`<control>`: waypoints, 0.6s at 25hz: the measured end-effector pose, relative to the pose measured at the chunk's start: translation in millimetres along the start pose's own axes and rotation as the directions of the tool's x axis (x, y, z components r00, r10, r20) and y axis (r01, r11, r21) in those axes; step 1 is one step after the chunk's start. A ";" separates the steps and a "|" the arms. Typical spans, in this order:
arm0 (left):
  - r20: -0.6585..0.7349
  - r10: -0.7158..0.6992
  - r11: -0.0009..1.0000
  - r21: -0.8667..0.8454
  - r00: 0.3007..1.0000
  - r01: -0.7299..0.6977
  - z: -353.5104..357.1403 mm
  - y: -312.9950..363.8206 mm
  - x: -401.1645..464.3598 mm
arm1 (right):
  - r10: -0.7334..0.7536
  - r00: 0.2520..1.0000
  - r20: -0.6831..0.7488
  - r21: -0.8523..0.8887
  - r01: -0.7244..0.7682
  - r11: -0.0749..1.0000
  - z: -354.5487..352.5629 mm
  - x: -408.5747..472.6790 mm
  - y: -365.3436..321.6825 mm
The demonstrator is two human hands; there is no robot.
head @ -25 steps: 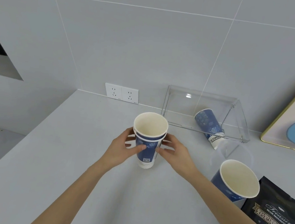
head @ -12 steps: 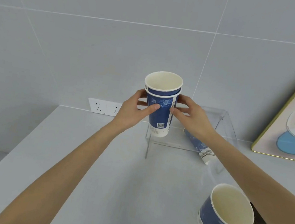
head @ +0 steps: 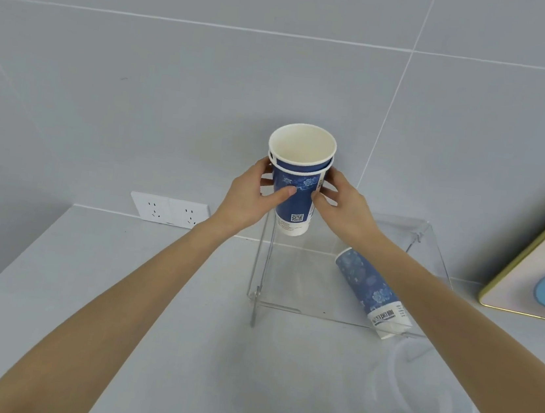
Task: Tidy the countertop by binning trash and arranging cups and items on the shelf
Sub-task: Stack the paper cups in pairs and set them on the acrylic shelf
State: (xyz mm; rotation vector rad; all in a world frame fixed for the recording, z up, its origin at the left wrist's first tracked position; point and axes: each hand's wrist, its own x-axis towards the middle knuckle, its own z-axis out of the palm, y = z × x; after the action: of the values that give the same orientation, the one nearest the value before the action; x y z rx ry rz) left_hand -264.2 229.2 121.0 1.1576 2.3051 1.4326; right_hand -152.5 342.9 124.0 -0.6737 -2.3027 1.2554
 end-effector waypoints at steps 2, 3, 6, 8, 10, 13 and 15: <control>-0.011 0.011 1.000 -0.004 1.000 -0.011 6.5 -3.4 4.7 | 0.020 1.000 0.003 -0.001 -0.020 1.000 2.8 5.3 6.6; -0.016 0.019 1.000 -0.005 1.000 -0.019 9.0 -4.2 6.5 | 0.027 1.000 0.008 -0.007 -0.027 1.000 3.4 7.1 8.7; -0.002 0.022 1.000 0.010 1.000 -0.022 12.1 -6.3 10.8 | 0.034 0.999 0.042 -0.025 -0.033 0.999 4.0 7.5 12.5; 0.025 0.000 0.999 0.039 1.000 -0.001 10.8 -7.1 9.9 | 0.068 0.996 0.063 -0.078 -0.063 0.995 2.4 3.2 13.8; 0.028 -0.030 0.997 0.072 0.999 0.028 5.7 -6.8 4.5 | 0.108 0.990 0.086 -0.153 -0.094 0.984 -2.5 -4.0 14.0; 0.023 -0.011 0.989 0.150 1.000 0.008 -5.5 0.6 -12.7 | 0.095 0.988 0.124 -0.271 -0.058 0.961 -15.2 -22.6 11.0; 0.053 0.029 0.972 0.232 0.998 -0.040 -12.9 10.3 -28.5 | 0.071 0.987 0.141 -0.335 -0.020 0.942 -24.7 -38.5 6.0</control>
State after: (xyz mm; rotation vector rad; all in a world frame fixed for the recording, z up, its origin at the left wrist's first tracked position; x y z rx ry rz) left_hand -246.4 202.8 129.5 1.2847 2.4816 1.1521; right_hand -106.6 338.6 125.9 -0.7703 -2.6733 0.9724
